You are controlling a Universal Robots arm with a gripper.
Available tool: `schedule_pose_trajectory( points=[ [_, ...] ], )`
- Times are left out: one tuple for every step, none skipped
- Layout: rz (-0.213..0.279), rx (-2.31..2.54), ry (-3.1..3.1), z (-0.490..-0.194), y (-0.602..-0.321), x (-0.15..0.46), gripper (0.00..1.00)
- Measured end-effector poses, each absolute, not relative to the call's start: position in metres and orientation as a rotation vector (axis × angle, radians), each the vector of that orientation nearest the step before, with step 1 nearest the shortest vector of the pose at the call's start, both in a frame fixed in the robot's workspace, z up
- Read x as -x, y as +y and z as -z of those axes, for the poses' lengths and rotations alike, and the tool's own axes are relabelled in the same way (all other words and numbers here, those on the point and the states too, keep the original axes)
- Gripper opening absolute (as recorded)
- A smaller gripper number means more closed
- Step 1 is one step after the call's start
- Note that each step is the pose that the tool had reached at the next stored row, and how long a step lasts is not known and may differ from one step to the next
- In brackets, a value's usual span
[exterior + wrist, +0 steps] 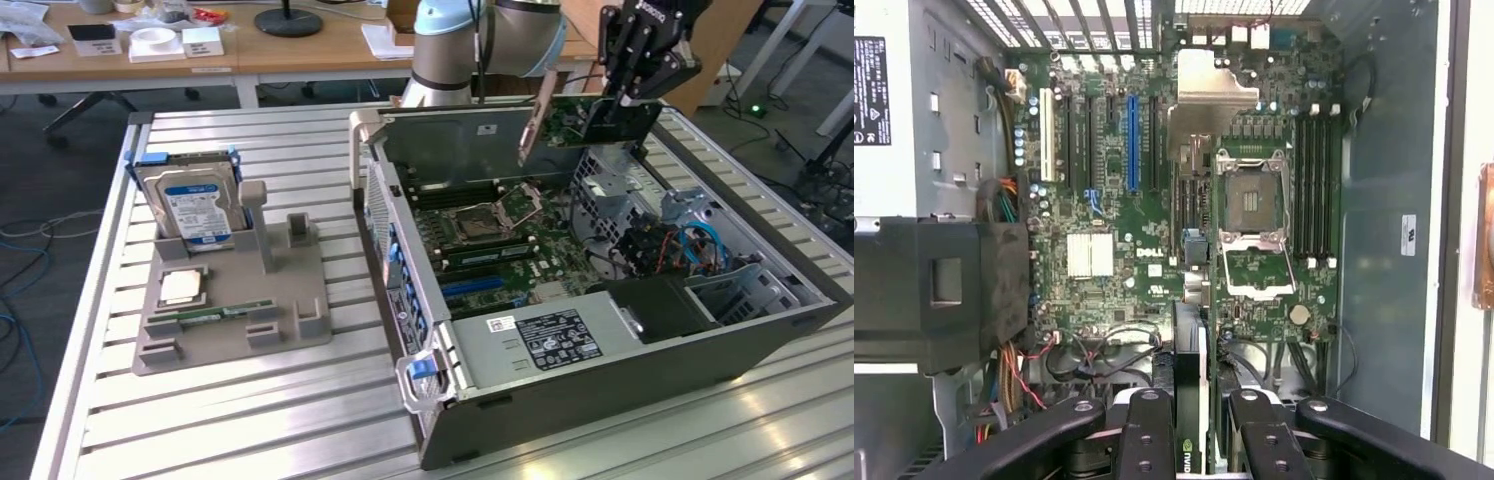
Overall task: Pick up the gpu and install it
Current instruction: 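Insert the gpu into the slot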
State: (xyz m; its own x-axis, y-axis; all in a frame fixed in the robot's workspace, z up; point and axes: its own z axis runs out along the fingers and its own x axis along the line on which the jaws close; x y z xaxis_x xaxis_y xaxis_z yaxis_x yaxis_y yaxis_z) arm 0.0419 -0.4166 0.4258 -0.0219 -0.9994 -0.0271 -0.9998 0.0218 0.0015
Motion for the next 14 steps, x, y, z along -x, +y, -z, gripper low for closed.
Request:
schedule_pose_trajectory(
  points=[
    [-0.029,2.183,2.232,-0.4245,-0.4166,-0.0413,0.26],
    [-0.029,2.183,2.231,-0.4234,-0.4166,-0.0408,0.26],
    [-0.029,2.183,2.231,-0.4226,-0.4166,-0.0403,0.26],
    [-0.029,2.182,2.232,-0.4219,-0.4166,-0.0399,0.26],
    [-0.028,2.181,2.233,-0.4214,-0.4166,-0.0396,0.26],
    [-0.028,2.179,2.234,-0.421,-0.4166,-0.0393,0.26],
    [-0.028,2.179,2.235,-0.4209,-0.4166,-0.0392,0.26],
    [-0.028,2.178,2.236,-0.4209,-0.4166,-0.0392,0.26],
    [-0.028,2.178,2.236,-0.4209,-0.4166,-0.0392,0.26],
    [-0.028,2.178,2.236,-0.4208,-0.4166,-0.0392,0.26],
    [-0.029,2.178,2.236,-0.4207,-0.4166,-0.0391,0.26],
    [-0.029,2.178,2.236,-0.4208,-0.4166,-0.0391,0.26],
    [-0.029,2.178,2.236,-0.4208,-0.4166,-0.0391,0.26],
    [-0.028,2.178,2.236,-0.4208,-0.4166,-0.039,0.26]
  ],
)
